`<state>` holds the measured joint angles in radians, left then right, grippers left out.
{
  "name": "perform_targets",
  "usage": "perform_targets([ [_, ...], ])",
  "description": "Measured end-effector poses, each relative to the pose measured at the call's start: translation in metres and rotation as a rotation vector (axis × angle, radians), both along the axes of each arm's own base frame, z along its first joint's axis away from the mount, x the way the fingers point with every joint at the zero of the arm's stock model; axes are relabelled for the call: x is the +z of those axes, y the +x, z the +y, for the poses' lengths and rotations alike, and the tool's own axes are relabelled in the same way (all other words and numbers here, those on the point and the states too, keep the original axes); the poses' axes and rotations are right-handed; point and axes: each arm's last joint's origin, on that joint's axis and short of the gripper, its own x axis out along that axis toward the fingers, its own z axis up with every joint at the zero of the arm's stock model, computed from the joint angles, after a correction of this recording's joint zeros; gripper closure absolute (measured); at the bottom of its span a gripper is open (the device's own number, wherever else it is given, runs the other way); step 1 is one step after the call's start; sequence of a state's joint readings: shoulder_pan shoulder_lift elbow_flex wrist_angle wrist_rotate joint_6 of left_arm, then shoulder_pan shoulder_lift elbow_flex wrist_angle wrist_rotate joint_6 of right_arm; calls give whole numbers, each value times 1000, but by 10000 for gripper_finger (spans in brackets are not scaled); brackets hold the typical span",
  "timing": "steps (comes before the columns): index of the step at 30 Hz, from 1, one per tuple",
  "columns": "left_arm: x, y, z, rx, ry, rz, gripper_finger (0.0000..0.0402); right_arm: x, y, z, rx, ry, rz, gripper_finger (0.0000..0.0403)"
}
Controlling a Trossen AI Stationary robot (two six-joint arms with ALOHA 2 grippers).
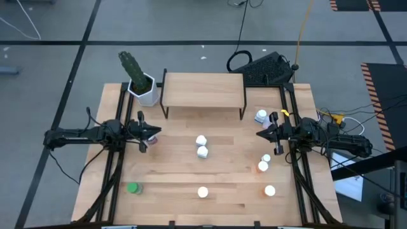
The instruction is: Pick and place medicine bottles onto shelf by color
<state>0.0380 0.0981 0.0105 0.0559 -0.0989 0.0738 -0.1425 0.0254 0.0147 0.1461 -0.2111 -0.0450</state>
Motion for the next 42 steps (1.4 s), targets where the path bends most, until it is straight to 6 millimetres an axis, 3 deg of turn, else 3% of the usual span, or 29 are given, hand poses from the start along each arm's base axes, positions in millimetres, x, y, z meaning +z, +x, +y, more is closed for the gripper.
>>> perform_targets([
  [7, 0, 0, 0, 0, 0, -1, 366, 5, -1, 0, 2, 6, -57, 399],
  [14, 0, 0, 0, 0, 0, 0, 366, 13, -2, 0, 28, 164, -123, 399],
  [22, 0, 0, 0, 0, 0, -1, 366, 9, 0, -9, -269, 225, -110, 399],
  [29, 0, 0, 0, 0, 0, -2, 366, 0, 9, -13, -336, 249, 21, 399],
  [34, 3, 0, 0, 0, 1, -27, 366, 49, 14, -16, -362, 184, 10, 399],
  [38, 8, 0, 0, 0, -1, -86, 366, 74, 20, -18, -383, 69, 56, 399],
  [42, 9, 0, 0, 14, 2, -96, 366, 84, 23, -19, -419, -184, 56, 399],
])
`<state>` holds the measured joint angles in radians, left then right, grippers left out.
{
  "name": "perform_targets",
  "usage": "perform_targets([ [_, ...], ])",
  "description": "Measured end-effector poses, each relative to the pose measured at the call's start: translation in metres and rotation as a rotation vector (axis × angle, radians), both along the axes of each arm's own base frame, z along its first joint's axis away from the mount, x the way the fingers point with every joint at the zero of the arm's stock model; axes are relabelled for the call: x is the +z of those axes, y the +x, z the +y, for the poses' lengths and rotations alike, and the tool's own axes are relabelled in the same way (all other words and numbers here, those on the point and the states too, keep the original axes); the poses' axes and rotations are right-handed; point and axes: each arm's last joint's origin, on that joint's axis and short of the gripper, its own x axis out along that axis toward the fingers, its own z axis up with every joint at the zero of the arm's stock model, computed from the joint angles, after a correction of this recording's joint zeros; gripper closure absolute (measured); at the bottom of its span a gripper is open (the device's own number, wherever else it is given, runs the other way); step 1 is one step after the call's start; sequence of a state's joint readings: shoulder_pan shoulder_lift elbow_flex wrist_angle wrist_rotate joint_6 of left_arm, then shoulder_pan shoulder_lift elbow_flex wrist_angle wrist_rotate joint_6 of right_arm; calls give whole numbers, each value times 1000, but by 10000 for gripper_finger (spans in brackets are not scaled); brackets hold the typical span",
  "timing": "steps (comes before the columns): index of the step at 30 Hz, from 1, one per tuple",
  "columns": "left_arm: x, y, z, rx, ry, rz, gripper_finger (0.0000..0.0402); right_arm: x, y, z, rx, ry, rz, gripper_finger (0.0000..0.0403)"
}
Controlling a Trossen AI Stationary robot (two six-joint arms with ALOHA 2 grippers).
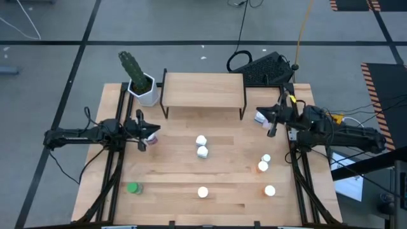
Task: Pick and place medicine bottles onto shelf by color
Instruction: Put the top right white and blue pill bottle on the shelf
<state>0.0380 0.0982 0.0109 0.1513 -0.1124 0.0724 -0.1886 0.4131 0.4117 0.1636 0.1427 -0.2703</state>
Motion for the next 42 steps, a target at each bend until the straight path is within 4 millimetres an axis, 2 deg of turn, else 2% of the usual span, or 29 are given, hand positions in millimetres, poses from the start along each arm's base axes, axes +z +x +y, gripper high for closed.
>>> perform_targets([
  [2, 0, 0, 0, 15, -18, -3, 366, 3, 0, -3, -89, -24, -27, 399],
  [5, -1, 0, 0, 12, -91, -3, 366, 3, 0, -8, -292, 36, -41, 399],
  [7, 0, 0, 1, 10, -127, -23, 366, -2, -1, -11, -389, 59, 33, 396],
  [10, 4, 0, 1, 7, -135, -65, 366, -5, 0, -13, -447, 125, 214, 376],
  [13, 6, -1, 1, 9, -116, -80, 366, 5, -3, -14, -489, 234, 377, 334],
  [20, 6, -1, 3, 105, -85, -84, 366, 35, -8, -18, -549, 437, 698, 202],
  [23, 6, -1, 4, 123, -73, -81, 364, 29, 1, -22, -478, 507, 784, 158],
  [26, 6, -1, 4, 135, -52, -70, 351, 17, 12, -28, -402, 569, 875, 131],
  [32, 6, -2, 5, 196, -17, -60, 293, -1, 27, -47, -412, 658, 994, 117],
  [37, 5, -2, 6, 221, -19, -55, 245, -12, 28, -68, -445, 756, 1023, 117],
  [42, 4, -2, 6, 228, -17, -49, 218, -20, 27, -86, -454, 785, 1054, 117],
])
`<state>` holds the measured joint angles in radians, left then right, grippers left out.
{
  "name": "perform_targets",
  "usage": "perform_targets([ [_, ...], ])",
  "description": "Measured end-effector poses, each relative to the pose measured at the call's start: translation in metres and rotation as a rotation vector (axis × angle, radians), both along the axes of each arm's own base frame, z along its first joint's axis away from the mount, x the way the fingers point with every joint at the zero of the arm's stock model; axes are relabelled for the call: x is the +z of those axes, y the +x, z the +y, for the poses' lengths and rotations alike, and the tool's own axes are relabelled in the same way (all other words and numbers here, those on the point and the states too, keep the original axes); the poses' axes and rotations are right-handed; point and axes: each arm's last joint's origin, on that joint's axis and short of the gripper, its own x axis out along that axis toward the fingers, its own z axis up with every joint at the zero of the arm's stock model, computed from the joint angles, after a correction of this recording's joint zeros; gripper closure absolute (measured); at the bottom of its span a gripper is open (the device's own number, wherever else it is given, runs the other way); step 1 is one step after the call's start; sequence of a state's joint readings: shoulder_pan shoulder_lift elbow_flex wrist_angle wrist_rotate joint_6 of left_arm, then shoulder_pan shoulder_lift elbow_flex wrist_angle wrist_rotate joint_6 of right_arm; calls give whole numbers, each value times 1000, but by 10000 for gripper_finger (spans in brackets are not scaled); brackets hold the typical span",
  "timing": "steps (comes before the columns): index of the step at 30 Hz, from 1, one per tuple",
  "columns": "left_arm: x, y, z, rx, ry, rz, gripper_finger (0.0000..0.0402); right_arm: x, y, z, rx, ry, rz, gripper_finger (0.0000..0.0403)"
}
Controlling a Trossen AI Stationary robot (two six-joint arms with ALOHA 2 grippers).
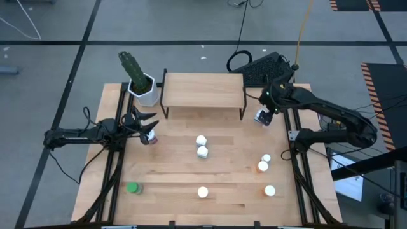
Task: Pick and place medicine bottles onto shelf by color
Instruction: Put the top right white and blue pill bottle on the shelf
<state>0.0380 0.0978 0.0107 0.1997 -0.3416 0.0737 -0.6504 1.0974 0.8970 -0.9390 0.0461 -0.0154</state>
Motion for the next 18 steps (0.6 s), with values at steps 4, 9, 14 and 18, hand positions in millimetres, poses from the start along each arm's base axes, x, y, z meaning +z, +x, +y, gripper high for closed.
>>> perform_targets([
  [4, -2, 0, 0, 1, -1, 25, 214, -5, 2, -8, 30, 29, 0, 117],
  [9, -4, 0, 0, 1, -1, 38, 213, -19, 4, -14, 44, 42, 19, 117],
  [14, -4, 0, 0, 1, 2, 42, 213, -32, 2, -14, 41, 61, 43, 117],
  [18, -4, 0, 0, 2, 8, 46, 213, -38, 1, -13, 41, 61, 47, 118],
])
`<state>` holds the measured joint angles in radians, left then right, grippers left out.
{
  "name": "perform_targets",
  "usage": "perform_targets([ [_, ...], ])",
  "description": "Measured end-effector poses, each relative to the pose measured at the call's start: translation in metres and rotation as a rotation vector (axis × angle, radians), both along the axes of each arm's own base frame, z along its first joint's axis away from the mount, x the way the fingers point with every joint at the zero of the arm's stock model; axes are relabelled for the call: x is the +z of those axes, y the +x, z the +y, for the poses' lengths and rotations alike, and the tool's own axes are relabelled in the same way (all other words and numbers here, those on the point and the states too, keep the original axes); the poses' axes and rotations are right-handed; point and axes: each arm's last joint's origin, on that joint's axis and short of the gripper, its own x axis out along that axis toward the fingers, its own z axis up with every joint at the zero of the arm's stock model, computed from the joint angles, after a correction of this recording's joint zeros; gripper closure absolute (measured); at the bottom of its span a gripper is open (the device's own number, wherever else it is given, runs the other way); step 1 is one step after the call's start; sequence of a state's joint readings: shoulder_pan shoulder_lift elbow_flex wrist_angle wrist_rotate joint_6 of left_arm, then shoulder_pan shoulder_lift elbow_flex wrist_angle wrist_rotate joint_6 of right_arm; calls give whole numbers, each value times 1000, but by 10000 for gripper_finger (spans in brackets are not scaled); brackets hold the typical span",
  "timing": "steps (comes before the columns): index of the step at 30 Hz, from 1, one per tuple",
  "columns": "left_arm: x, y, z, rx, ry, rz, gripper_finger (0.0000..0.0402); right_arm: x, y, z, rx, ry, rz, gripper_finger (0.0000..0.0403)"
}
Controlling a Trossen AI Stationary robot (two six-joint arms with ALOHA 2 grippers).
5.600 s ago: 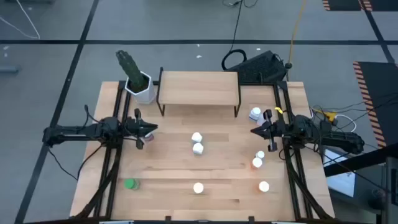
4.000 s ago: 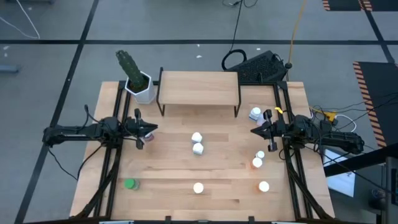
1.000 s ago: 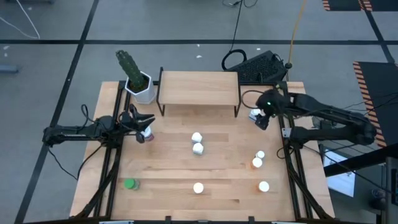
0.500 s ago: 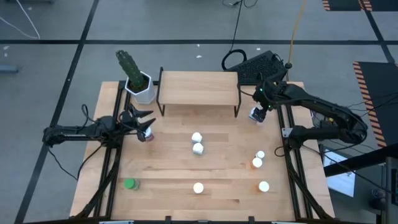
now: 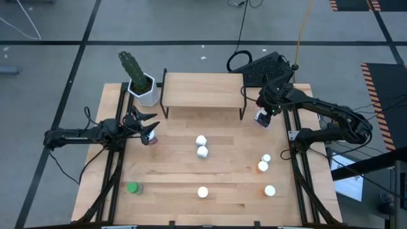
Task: Pick and place medicine bottles onto shelf by color
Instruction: Put the top right white and blue pill bottle on the shelf
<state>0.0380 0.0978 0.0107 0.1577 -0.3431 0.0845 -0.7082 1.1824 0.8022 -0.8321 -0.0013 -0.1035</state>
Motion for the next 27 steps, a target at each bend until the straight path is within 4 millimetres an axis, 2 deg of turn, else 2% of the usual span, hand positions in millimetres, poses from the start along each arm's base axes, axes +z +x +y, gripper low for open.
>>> perform_targets([
  [5, -1, 0, 0, -1, -8, 5, 213, -2, 1, -1, 15, -16, -9, 145],
  [13, -1, 0, 0, 0, -10, 4, 213, -1, 1, -1, 41, -29, -9, 246],
  [17, -1, 0, 0, 0, -10, 4, 213, 7, 0, 0, 49, -2, 26, 247],
  [21, 0, 0, 0, 0, -3, 1, 213, 47, 5, -4, 54, -81, 64, 236],
  [23, 0, 0, 0, 0, -2, -3, 213, 75, 6, -6, 64, -168, 84, 235],
  [27, 0, 0, 0, 0, -4, 1, 213, 131, 14, -17, 101, -340, 16, 240],
])
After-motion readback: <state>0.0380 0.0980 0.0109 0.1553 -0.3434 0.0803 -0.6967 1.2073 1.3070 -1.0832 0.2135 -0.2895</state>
